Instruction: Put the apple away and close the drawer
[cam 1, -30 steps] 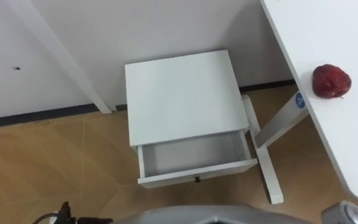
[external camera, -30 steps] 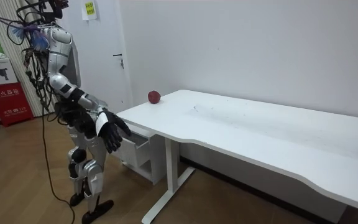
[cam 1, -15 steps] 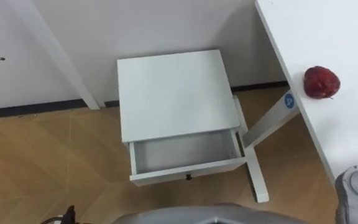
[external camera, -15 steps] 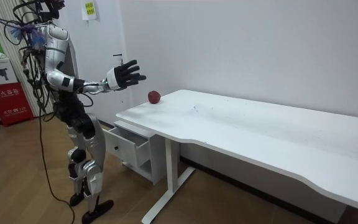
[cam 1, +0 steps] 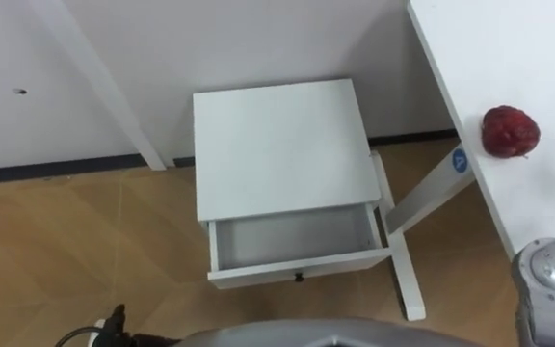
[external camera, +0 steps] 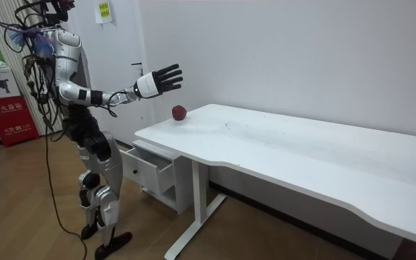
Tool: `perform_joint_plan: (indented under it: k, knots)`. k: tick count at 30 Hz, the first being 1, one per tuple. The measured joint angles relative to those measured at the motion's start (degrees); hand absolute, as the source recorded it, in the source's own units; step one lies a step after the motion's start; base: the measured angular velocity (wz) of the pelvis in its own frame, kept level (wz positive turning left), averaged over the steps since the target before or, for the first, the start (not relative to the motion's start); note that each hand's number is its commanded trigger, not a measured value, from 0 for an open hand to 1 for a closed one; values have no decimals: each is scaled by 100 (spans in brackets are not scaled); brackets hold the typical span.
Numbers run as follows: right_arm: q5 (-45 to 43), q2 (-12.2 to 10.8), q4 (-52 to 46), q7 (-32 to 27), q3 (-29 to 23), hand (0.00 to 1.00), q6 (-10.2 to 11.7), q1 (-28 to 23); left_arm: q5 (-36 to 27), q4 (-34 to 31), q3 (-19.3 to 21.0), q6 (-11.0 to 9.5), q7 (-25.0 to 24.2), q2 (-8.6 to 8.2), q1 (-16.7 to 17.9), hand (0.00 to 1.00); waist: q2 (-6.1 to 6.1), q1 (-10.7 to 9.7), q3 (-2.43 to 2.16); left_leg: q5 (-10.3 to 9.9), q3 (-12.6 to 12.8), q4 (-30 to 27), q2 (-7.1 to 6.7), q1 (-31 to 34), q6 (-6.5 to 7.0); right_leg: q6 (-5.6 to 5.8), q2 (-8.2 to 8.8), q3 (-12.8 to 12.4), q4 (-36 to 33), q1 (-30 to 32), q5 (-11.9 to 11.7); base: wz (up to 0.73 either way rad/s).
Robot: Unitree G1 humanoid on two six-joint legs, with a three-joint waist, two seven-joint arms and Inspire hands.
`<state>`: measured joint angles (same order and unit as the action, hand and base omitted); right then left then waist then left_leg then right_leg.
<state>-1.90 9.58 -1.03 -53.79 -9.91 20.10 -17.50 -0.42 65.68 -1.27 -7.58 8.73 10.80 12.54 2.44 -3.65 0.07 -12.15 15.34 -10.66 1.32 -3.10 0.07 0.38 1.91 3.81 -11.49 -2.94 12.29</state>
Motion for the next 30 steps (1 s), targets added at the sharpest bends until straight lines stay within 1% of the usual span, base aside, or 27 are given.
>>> perform_joint_plan:
  k: [2,5,8,9,11,12,15,16,17,18,19,21,23,25,28,30]
  knots:
    - [117,2,0,220,8,0,-20,8,-1,1,5,0,-2,9,1,0,3,47,4,0,-3,3,0,5,0,0,-1,2,2,1,-1,0]
    - [427,14,21,522,-2,0,-32,70,124,-24,181,1,-26,10,25,0,-3,101,0,0,-35,3,6,31,0,-2,-2,67,1,-5,-3,5]
    - [635,32,42,920,31,0,-175,72,144,-54,246,7,-40,6,74,0,-62,150,4,0,-52,10,5,8,-1,-3,-2,107,7,-15,-5,3]
    - [661,32,54,1095,35,0,-268,71,176,-54,251,18,-48,5,92,0,-91,174,2,1,-50,37,3,-24,-1,-3,-3,107,26,-36,-5,0]
    - [667,32,121,1325,35,0,-372,71,261,-53,309,59,-54,1,114,0,-111,217,2,1,-50,62,-1,-76,-2,-5,-3,114,90,-110,-6,0]
    - [668,33,174,1448,39,0,-412,73,314,-53,337,112,-56,-4,116,0,-112,236,0,1,-52,64,-1,-87,-2,-5,-3,125,87,-120,-6,0]
    - [668,33,369,1775,69,0,-527,129,486,-53,343,152,-68,-21,158,0,-106,247,3,2,-61,95,-3,-108,-4,-5,-3,131,88,-127,-6,0]
    - [668,30,425,1890,86,0,-538,128,511,-49,344,183,-69,-29,175,0,-76,246,15,2,-66,101,-4,-123,-4,-4,-2,135,88,-144,-6,0]
    - [668,30,444,1955,86,0,-554,129,512,-46,345,204,-70,-30,179,0,-75,247,15,2,-69,101,-5,-133,-4,-5,-2,137,90,-156,-6,0]
    - [668,30,477,2057,86,0,-590,130,512,-32,359,234,-70,-30,180,0,-12,246,48,2,-68,101,-5,-155,-4,-4,-1,145,95,-185,-6,0]
    - [668,30,489,2126,86,0,-622,131,513,-28,383,245,-70,-33,183,0,-11,254,31,2,-77,99,-5,-154,-4,-4,-1,152,97,-190,-6,3]
    - [668,31,499,2251,88,0,-646,155,512,-30,387,286,-78,-34,184,0,15,246,35,2,-90,95,-5,-148,-4,-4,-1,164,98,-190,-6,2]
    - [683,30,589,2331,93,0,-646,207,512,-32,386,351,-99,-46,187,0,42,243,23,2,-89,87,-4,-150,-3,-4,-1,165,96,-200,-6,0]
    - [744,29,784,2500,103,0,-668,317,513,-49,386,357,-164,-49,183,0,54,235,16,2,-93,84,-4,-150,-3,-4,1,173,91,-205,-6,0]
    - [873,27,784,2704,203,0,-724,320,513,-54,385,357,-182,-56,177,0,25,231,11,2,-104,82,-3,-140,-3,-4,2,199,88,-227,-7,1]
    - [878,28,783,2751,198,0,-721,337,512,-55,386,361,-186,-60,178,0,-6,223,10,2,-107,81,-4,-138,-3,-4,3,208,88,-237,-7,0]
